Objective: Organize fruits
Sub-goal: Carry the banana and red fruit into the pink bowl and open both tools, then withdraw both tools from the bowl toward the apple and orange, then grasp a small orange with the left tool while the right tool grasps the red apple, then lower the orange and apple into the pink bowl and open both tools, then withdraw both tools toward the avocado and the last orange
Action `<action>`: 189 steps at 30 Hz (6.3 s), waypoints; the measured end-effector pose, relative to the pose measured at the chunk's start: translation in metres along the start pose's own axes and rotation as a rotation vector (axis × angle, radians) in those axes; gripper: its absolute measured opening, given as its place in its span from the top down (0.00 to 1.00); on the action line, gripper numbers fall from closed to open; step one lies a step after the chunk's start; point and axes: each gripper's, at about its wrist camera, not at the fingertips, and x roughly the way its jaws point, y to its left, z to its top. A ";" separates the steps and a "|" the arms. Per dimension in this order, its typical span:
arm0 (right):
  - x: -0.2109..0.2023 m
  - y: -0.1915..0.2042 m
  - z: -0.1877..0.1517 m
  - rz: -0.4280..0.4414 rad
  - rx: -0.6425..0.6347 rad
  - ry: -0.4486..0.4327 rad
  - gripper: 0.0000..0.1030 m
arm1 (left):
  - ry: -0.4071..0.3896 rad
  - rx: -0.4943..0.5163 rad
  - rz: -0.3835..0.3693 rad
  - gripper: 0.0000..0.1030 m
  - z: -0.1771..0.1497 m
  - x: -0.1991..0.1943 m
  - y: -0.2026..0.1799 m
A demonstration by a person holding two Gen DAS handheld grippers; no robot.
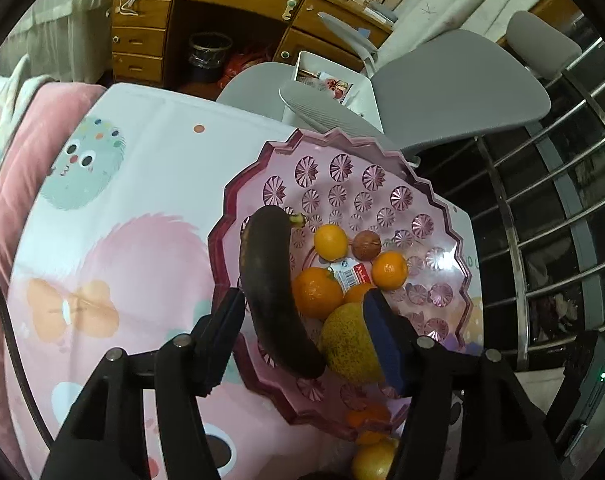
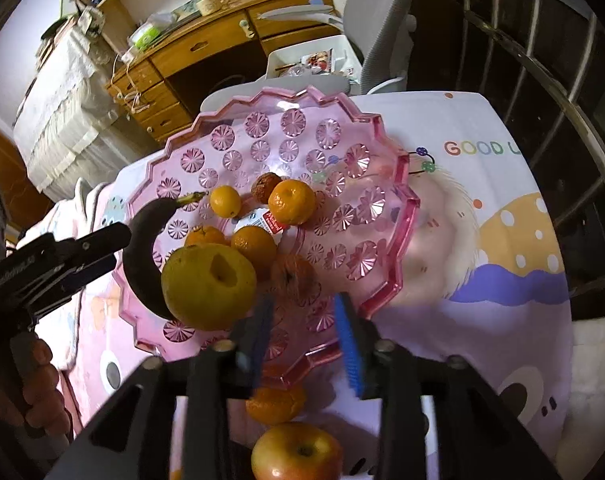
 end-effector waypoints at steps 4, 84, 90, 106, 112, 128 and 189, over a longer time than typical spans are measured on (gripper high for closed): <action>-0.012 -0.003 -0.006 0.020 0.008 -0.025 0.55 | -0.013 0.001 0.010 0.29 -0.005 -0.018 -0.003; -0.010 0.028 -0.148 -0.010 -0.925 -0.041 0.44 | 0.319 -0.169 0.179 0.66 -0.201 -0.017 0.040; -0.026 0.029 -0.141 0.009 -0.872 -0.034 0.49 | 0.260 -0.101 0.132 0.66 -0.173 -0.038 0.016; -0.064 0.015 -0.105 -0.031 -0.722 -0.060 0.50 | 0.121 0.062 -0.001 0.66 -0.106 -0.056 -0.051; -0.087 0.013 -0.074 -0.040 -0.705 -0.126 0.50 | 0.084 0.106 -0.055 0.66 -0.084 -0.050 -0.074; -0.067 0.010 -0.002 0.007 -0.577 -0.227 0.50 | 0.077 0.108 -0.119 0.66 -0.065 -0.008 -0.085; -0.017 -0.036 -0.052 0.072 -0.016 0.148 0.38 | 0.218 0.075 0.033 0.20 -0.194 -0.023 -0.026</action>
